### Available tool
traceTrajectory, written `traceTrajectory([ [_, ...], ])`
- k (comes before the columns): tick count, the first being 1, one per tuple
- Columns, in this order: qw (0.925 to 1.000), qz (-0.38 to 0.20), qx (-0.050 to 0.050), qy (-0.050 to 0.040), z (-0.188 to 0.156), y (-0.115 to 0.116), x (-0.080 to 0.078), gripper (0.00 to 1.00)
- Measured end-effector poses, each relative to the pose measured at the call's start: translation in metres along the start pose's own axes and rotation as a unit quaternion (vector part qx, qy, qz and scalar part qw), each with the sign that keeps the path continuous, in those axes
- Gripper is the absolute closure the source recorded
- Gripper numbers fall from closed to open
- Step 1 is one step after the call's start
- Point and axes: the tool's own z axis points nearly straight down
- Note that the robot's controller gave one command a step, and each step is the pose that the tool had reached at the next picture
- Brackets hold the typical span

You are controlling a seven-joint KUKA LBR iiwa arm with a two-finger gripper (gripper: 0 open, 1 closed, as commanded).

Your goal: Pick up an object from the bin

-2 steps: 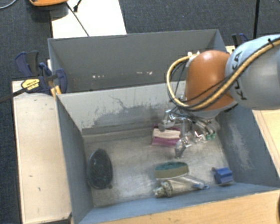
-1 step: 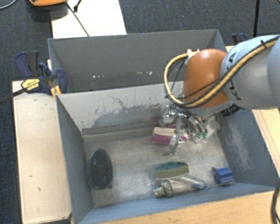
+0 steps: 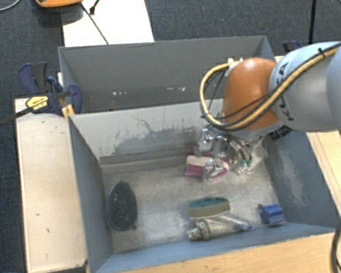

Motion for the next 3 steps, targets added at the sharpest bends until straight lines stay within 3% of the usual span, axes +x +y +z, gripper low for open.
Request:
traceTrajectory([
  [1, 1.0000, 0.002, 0.003, 0.0055, -0.005, 0.001, 0.007, 1.00],
  [2, 0.9997, 0.016, 0.005, 0.0171, -0.090, 0.019, 0.002, 1.00],
  [3, 0.9996, 0.016, 0.006, 0.0216, -0.085, 0.018, 0.005, 0.00],
])
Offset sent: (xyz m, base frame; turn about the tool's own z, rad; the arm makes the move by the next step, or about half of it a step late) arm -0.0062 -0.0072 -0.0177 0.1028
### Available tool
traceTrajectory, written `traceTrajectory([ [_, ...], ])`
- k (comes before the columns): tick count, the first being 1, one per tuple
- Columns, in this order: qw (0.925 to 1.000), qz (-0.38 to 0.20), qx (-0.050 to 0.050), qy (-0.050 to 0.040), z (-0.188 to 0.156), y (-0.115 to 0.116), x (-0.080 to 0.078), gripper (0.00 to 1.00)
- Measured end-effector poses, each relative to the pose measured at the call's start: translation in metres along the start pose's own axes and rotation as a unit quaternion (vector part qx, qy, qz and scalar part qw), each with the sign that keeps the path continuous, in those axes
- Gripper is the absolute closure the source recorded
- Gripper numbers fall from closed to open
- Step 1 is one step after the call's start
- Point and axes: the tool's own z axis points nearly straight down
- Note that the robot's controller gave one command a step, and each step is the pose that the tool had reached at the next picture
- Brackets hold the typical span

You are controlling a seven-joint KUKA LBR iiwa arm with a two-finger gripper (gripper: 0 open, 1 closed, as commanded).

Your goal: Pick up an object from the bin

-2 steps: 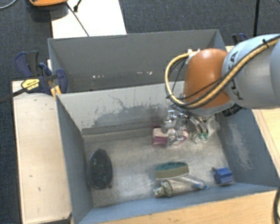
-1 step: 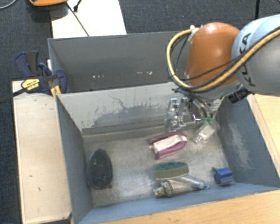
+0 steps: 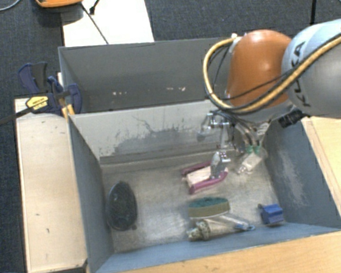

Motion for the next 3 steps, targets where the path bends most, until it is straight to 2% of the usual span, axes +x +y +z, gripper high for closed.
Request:
traceTrajectory([
  [1, 0.9988, 0.049, -0.001, -0.0034, 0.101, -0.025, 0.015, 0.00],
  [2, 0.9989, 0.047, -0.001, -0.0057, 0.097, -0.024, 0.014, 1.00],
  [3, 0.9998, 0.022, 0.000, -0.0023, -0.053, -0.026, 0.006, 1.00],
])
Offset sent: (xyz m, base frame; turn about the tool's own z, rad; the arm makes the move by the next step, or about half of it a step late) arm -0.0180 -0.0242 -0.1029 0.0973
